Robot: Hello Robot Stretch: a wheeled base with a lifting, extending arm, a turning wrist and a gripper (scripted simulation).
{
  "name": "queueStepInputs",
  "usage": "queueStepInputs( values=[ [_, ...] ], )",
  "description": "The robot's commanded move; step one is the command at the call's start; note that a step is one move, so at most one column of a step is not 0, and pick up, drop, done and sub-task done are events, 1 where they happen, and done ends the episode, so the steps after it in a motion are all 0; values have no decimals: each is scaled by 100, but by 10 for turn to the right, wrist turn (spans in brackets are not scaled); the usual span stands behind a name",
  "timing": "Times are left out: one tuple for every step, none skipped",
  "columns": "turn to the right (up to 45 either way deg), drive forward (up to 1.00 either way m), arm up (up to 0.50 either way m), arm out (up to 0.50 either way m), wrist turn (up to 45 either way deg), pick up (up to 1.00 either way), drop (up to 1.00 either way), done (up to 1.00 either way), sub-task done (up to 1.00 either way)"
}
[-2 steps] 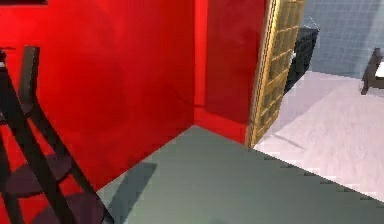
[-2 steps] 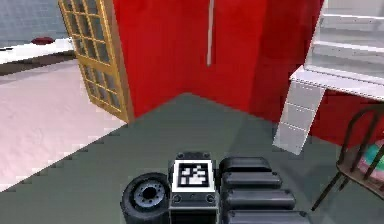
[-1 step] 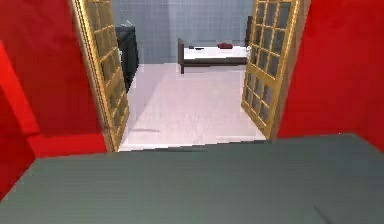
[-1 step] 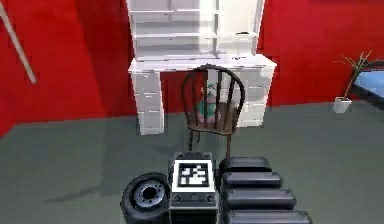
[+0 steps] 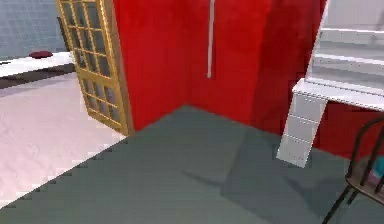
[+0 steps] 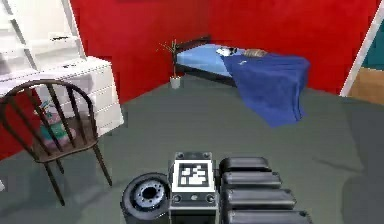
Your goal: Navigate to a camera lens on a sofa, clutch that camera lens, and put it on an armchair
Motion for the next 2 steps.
queueStepInputs(
  values=[
    [300, 0, 0, 0, 0, 0, 0, 0, 0],
    [-450, 0, 0, 0, 0, 0, 0, 0, 0]
  ],
)
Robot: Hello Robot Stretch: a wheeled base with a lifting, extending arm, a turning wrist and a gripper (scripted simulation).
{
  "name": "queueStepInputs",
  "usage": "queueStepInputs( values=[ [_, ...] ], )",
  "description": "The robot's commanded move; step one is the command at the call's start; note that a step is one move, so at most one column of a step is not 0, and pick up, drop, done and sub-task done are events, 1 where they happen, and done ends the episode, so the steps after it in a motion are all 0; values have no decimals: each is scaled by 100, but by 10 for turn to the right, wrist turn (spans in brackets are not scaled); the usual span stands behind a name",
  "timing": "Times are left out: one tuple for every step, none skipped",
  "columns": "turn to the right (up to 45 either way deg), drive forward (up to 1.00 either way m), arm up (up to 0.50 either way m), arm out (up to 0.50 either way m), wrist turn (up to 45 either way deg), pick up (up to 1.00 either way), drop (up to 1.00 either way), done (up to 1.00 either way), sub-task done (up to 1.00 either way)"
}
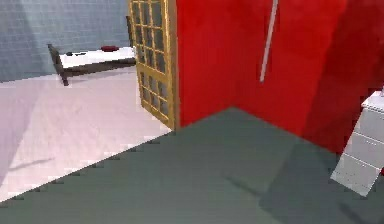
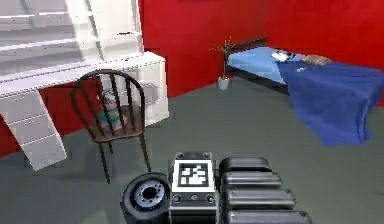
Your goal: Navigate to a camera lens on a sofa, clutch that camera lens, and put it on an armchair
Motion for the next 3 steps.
queueStepInputs(
  values=[
    [-450, 0, 0, 0, 0, 0, 0, 0, 0],
    [-330, 0, 0, 0, 0, 0, 0, 0, 0],
    [450, 0, 0, 0, 0, 0, 0, 0, 0]
  ],
)
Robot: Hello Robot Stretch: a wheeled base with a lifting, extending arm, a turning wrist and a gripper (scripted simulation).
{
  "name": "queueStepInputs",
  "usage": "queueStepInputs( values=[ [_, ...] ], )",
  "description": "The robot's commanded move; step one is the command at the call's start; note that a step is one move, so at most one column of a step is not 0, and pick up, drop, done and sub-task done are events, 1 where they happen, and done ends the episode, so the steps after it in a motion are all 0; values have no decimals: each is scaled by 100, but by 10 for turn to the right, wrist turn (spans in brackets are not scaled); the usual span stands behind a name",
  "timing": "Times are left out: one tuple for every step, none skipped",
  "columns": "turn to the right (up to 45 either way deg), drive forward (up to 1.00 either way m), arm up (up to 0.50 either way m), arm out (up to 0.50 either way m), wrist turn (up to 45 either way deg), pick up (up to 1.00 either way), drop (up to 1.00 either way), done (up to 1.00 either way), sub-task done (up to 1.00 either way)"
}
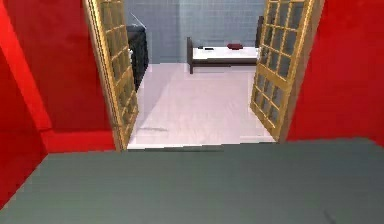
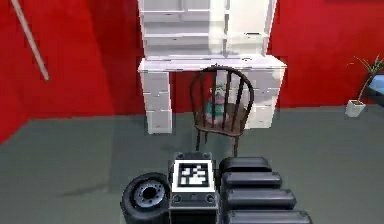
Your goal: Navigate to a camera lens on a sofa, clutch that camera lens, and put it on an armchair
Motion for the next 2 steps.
queueStepInputs(
  values=[
    [450, 0, 0, 0, 0, 0, 0, 0, 0],
    [390, 0, 0, 0, 0, 0, 0, 0, 0]
  ],
)
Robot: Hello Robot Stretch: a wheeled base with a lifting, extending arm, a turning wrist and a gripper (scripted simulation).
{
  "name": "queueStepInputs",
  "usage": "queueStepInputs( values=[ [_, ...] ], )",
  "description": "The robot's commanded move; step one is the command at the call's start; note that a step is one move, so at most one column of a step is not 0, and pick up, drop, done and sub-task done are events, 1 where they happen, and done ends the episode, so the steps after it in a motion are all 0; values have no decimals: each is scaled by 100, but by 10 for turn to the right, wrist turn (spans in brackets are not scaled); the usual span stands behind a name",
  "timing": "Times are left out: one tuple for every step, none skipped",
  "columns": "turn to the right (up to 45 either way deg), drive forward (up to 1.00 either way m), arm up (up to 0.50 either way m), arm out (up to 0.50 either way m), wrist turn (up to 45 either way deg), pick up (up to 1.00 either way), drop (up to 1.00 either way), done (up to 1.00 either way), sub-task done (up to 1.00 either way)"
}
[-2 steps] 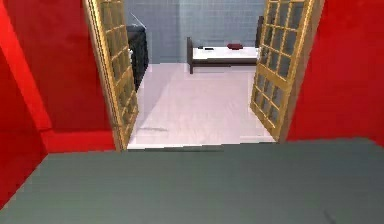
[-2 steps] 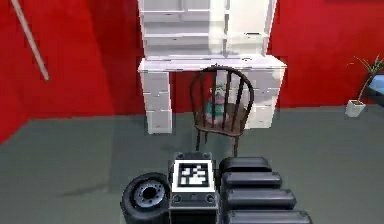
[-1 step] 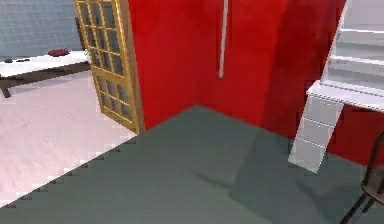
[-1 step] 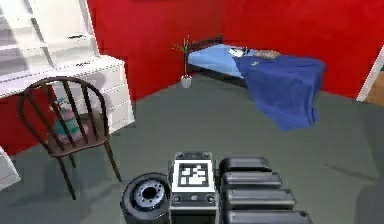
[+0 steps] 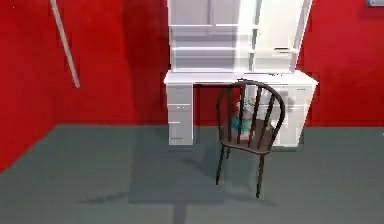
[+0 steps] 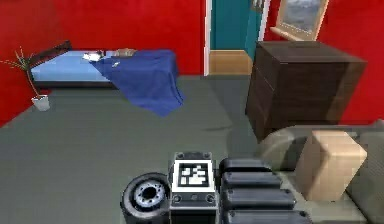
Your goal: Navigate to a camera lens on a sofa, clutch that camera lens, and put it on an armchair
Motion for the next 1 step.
queueStepInputs(
  values=[
    [-450, 0, 0, 0, 0, 0, 0, 0, 0]
  ],
)
